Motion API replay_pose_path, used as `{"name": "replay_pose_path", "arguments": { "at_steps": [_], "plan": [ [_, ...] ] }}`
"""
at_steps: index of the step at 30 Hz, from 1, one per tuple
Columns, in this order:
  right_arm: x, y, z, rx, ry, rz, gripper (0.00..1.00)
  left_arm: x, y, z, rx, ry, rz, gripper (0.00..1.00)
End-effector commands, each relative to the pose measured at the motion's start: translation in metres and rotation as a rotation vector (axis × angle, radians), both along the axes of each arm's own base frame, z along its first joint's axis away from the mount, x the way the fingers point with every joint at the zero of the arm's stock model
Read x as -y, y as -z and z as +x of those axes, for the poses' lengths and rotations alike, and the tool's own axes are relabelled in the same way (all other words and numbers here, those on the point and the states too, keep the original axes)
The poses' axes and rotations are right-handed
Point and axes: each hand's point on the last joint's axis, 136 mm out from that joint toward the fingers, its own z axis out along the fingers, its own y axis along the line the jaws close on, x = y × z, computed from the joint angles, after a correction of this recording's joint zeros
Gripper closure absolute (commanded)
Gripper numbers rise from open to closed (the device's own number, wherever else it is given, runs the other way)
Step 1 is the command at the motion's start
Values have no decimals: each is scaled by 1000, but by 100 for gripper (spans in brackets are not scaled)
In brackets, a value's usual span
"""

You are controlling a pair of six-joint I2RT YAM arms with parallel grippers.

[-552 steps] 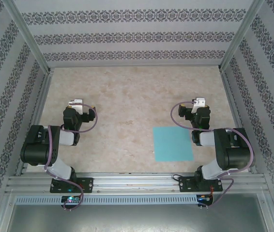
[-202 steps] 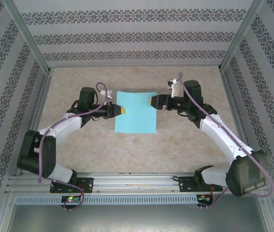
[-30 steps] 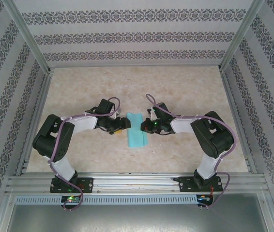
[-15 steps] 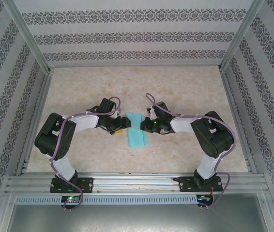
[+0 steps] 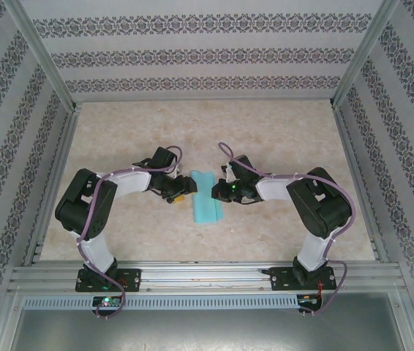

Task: Fold a paper plane with a square sheet of paper (fold left side to right side)
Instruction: First fold in half a square sheet of paper at the center of the table.

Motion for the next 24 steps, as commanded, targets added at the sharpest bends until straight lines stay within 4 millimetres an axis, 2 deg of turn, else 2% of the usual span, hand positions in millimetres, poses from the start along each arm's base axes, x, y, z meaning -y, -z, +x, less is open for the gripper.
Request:
{"name": "replay_pose_path", "arguments": {
  "at_steps": [1, 8, 14, 20, 24],
  "plan": [
    [-3, 1, 3, 22, -19, -20, 98, 50, 2, -4, 66, 119, -93, 41],
    [-1, 1, 3, 26, -14, -28, 98, 41, -11, -2, 100, 99, -46, 41],
    [-2, 0, 3, 28, -15, -24, 98, 49, -20, 2, 110, 84, -100, 42],
    [-2, -1, 4, 32, -15, -23, 97, 58, -21, 3, 97, 88, -158, 50],
    [-2, -2, 4, 32, -13, -23, 97, 53, -9, 1, 78, 88, -114, 50]
  ]
}}
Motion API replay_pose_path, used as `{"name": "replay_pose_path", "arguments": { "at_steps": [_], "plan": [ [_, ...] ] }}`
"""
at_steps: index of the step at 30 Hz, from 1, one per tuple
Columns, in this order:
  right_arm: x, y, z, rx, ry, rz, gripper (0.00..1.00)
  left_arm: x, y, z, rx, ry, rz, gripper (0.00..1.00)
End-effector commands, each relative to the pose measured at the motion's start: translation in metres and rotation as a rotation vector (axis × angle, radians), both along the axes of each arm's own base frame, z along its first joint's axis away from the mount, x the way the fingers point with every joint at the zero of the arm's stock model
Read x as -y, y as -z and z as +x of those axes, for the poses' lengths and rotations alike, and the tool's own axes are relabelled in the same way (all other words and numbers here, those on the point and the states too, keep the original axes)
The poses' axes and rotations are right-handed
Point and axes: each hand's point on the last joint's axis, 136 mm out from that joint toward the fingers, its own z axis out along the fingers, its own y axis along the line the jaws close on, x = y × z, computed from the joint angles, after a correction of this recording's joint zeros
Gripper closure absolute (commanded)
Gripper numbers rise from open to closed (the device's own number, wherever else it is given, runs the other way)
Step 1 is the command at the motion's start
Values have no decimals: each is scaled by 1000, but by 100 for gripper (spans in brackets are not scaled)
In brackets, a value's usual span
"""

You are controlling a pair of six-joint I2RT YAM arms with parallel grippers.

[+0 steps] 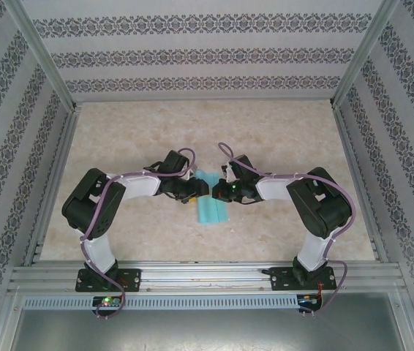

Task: Fold a paper plane with a square sheet of paper (fold left side to right side)
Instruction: First fold in half a square sheet of paper at the center of the table.

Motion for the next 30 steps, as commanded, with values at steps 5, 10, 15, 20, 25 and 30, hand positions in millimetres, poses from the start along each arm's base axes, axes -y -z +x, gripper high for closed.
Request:
{"name": "replay_pose_path", "arguments": {
  "at_steps": [5, 10, 15, 20, 25, 30],
  "plan": [
    [-1, -7, 5, 38, -1, -17, 98, -1, 14, 0, -16, -3, 29, 49],
    [4, -14, 8, 54, 1, -27, 97, -9, 18, 0, -13, -8, 80, 47],
    [6, -16, 9, 59, 1, -37, 97, -8, 21, 1, -18, -5, 88, 46],
    [9, -18, 11, 64, 1, -48, 97, -11, 28, 1, -29, -2, 114, 46],
    [13, -20, 12, 76, 5, -68, 97, -14, 34, 1, -37, -4, 136, 44],
    [17, -20, 13, 74, 4, -83, 96, -13, 36, 1, -40, 3, 144, 43]
  ]
}}
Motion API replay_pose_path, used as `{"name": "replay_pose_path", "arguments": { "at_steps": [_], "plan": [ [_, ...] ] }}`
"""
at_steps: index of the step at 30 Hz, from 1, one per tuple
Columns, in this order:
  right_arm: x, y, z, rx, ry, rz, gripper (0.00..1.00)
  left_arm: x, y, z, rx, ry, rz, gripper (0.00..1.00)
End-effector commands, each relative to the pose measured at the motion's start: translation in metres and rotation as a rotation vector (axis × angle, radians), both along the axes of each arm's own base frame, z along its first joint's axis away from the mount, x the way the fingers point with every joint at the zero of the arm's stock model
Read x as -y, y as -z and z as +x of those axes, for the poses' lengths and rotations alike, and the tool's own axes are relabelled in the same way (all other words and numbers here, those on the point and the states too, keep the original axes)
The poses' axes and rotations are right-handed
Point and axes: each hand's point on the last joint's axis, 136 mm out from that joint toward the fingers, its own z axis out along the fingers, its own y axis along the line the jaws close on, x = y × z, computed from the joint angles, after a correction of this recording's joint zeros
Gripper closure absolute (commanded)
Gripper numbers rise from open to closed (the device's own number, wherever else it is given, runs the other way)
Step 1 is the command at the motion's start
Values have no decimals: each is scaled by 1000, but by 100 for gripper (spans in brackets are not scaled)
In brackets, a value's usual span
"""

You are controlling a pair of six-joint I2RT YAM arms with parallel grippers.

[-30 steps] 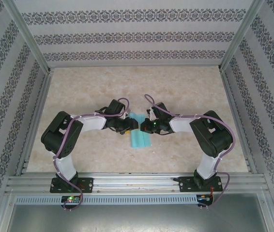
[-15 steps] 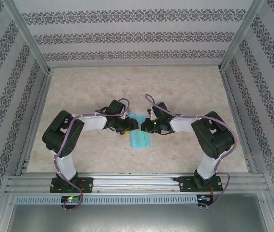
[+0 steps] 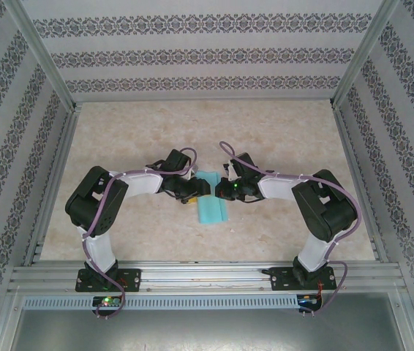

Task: Fold a paper plane with a square sheet of paper (fold left side to right side)
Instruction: First fold in half a square sheet of paper at the center of the table.

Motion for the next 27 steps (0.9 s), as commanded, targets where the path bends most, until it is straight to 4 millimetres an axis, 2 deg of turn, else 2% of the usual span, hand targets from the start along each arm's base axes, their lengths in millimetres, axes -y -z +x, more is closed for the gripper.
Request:
{"name": "replay_pose_path", "arguments": {
  "at_steps": [1, 11, 21, 27],
  "plan": [
    [4, -13, 10, 45, 1, -19, 96, -13, 31, -1, -14, -2, 116, 43],
    [8, -8, 11, 41, 0, -51, 96, -9, 39, -3, -30, 14, 135, 43],
    [13, -2, 11, 32, 0, -89, 95, -10, 54, -9, -63, 37, 209, 49],
    [14, 2, 9, 22, 1, -96, 90, -12, 66, -15, -87, 66, 277, 51]
  ]
}}
